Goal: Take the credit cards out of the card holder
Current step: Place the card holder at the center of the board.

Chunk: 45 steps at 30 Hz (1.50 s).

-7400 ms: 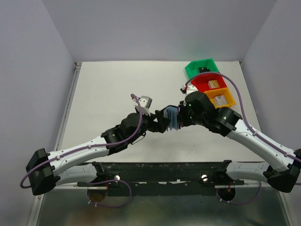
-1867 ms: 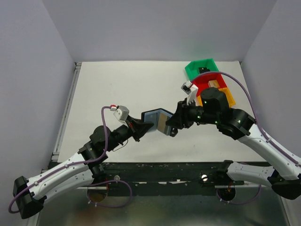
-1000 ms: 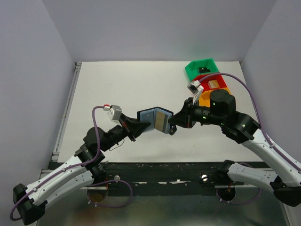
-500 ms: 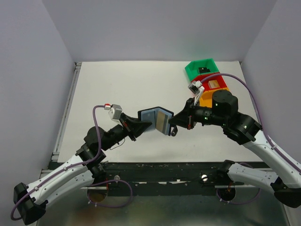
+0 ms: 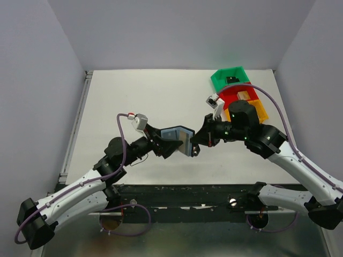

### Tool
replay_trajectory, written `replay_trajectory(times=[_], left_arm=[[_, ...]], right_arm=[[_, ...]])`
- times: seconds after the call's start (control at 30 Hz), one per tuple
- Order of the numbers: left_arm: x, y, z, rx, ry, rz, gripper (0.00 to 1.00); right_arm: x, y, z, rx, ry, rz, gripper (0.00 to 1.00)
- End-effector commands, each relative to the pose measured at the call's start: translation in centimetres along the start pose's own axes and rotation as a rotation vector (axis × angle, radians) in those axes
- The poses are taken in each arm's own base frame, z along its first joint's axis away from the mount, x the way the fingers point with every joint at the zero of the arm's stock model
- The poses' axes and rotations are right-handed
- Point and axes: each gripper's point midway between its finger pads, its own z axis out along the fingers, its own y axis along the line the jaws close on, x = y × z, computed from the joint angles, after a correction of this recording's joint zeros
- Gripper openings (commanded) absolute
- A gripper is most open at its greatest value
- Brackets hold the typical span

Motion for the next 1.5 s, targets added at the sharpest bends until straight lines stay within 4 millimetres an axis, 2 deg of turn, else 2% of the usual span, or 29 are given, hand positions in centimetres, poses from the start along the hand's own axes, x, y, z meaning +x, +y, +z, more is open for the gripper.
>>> replay_trajectory(times=[0.0, 0.07, 0.2, 0.27, 0.33, 0.47, 0.57, 0.63, 0.77, 0.9, 1.13, 1.23, 1.47], left_arm=[[-0.9, -1.3, 1.5, 0.058, 0.004, -0.005, 0.89], [-0.2, -1.0, 2.2, 0.057, 0.033, -0.016, 0.86], [1.1, -0.7, 2.8, 0.075, 0.067, -0.040, 0.68], [1.6, -0.6, 2.8, 0.078, 0.069, -0.055, 0.63], [1.7, -0.3, 2.8, 0.066, 0.065, -0.062, 0.64], [1.7, -0.1, 2.6, 0.056, 0.057, -0.066, 0.75], [2.0, -0.1, 2.6, 0.061, 0.068, -0.070, 0.76], [2.2, -0.1, 2.6, 0.067, 0.074, -0.077, 0.70], [2.6, 0.0, 2.4, 0.067, 0.071, -0.087, 0.46], [2.4, 0.0, 2.3, 0.068, 0.061, -0.083, 0.32], [2.4, -0.2, 2.1, 0.080, 0.061, -0.070, 0.04], [2.4, 0.1, 1.9, 0.064, 0.052, -0.070, 0.00], [2.2, 0.3, 1.8, 0.055, 0.041, -0.066, 0.00]], right_arm=[[-0.4, -0.8, 0.2, 0.062, 0.015, 0.036, 0.00], [-0.2, -0.5, 0.4, 0.042, 0.030, 0.046, 0.00], [-0.3, 0.2, 0.4, 0.001, 0.017, 0.053, 0.00], [-0.2, 0.2, 0.3, 0.006, 0.021, 0.055, 0.00], [-0.1, -0.2, 0.2, 0.027, 0.026, 0.059, 0.00], [0.2, -1.0, 0.4, 0.079, 0.048, 0.083, 0.00], [0.2, -1.0, 0.8, 0.076, 0.057, 0.096, 0.00], [0.1, -0.6, 0.9, 0.051, 0.054, 0.102, 0.01], [0.0, 0.1, 0.8, 0.015, 0.051, 0.106, 0.01], [0.0, 0.6, 0.7, -0.012, 0.049, 0.103, 0.03], [-0.1, 1.0, 0.5, -0.038, 0.038, 0.100, 0.22], [-0.2, 1.1, 0.3, -0.041, 0.030, 0.091, 0.24], [-0.1, 1.1, 0.4, -0.046, 0.033, 0.088, 0.25]])
